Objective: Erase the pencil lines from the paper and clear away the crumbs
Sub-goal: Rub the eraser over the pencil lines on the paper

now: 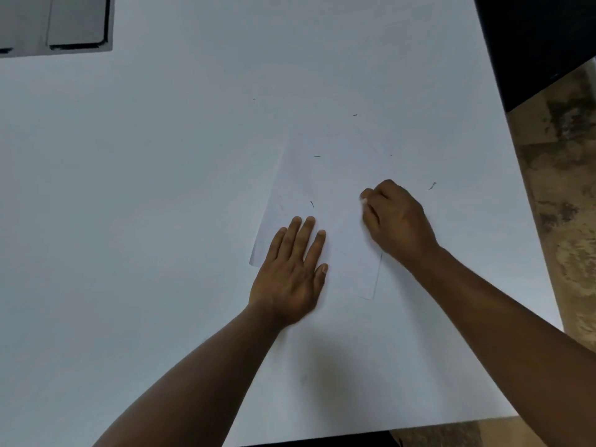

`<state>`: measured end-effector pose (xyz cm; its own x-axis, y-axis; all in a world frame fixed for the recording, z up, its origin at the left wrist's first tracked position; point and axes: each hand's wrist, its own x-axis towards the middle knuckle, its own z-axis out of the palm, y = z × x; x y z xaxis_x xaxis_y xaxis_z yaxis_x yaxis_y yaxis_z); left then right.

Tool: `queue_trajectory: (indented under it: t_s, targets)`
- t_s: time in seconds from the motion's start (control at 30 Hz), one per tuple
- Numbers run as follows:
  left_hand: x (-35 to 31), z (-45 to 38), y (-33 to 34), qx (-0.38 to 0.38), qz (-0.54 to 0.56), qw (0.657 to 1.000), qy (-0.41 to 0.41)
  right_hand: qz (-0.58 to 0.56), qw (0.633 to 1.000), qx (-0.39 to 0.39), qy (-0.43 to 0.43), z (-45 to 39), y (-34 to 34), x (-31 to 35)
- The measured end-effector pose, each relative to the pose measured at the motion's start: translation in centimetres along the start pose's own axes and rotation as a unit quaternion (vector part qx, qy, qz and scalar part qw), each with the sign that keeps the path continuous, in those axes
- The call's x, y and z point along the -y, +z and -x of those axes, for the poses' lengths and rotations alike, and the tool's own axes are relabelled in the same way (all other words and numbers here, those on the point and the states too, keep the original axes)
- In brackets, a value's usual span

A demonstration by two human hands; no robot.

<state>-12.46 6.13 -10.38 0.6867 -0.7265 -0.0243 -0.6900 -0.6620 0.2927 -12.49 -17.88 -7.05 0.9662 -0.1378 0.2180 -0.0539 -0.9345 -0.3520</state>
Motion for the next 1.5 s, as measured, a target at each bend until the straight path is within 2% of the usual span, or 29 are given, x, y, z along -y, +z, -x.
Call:
queue_trajectory:
  t_s: [0.17,0.27,0.37,0.47,0.6,0.67,0.73,0.87,1.07,1.13,1.3,1.37,1.5]
  targets:
    - [0.0,0.0,0.1,-0.006,0.014,1.000,-0.001,-0.108,0.992,0.055,-0.045,-1.4,0.4,3.6]
    - [0.0,0.1,0.3,-0.029,0.024,0.999,-0.030,-0.125,0.986,0.087,-0.069,-2.9,0.8,5.4]
    - [-0.1,0.7,0.1,-0.054,0.029,0.993,-0.106,-0.135,0.989,0.064,-0.003,-3.1,1.4,5.0]
    - [0.2,0.9,-0.1,-0.033,0.006,0.984,-0.172,-0.142,0.986,0.024,0.079,-1.8,1.7,4.8]
    - [0.8,0.4,-0.2,-0.009,0.002,0.979,-0.205,-0.155,0.968,-0.011,0.198,-0.1,1.6,6.4]
    - [1.3,0.0,-0.4,0.008,-0.007,0.978,-0.209,-0.157,0.963,-0.007,0.219,0.6,1.4,7.4]
    - [2.1,-0.3,-0.7,0.020,-0.014,0.979,-0.204,-0.170,0.969,0.013,0.176,0.9,1.3,8.4]
    - [3.1,-0.5,-1.0,0.030,-0.026,0.984,-0.175,-0.150,0.985,0.086,-0.014,-0.5,2.4,9.4]
    - [3.0,-0.5,-0.9,0.011,-0.030,0.986,-0.166,-0.066,0.966,0.144,-0.205,-3.4,4.0,8.6]
    - [3.0,-0.5,-1.0,0.017,-0.024,0.985,-0.170,-0.045,0.966,0.132,-0.216,-5.0,4.1,7.5]
    - [2.9,-0.5,-1.1,0.015,-0.021,0.984,-0.174,-0.038,0.989,0.062,-0.129,-8.2,4.1,6.6]
    - [2.9,-0.4,-1.1,0.011,-0.019,0.985,-0.173,-0.070,0.986,0.077,-0.133,-6.8,3.7,7.0]
    - [2.9,-0.5,-1.2,0.000,-0.032,0.986,-0.166,-0.099,0.963,0.142,-0.208,-2.9,3.7,8.7]
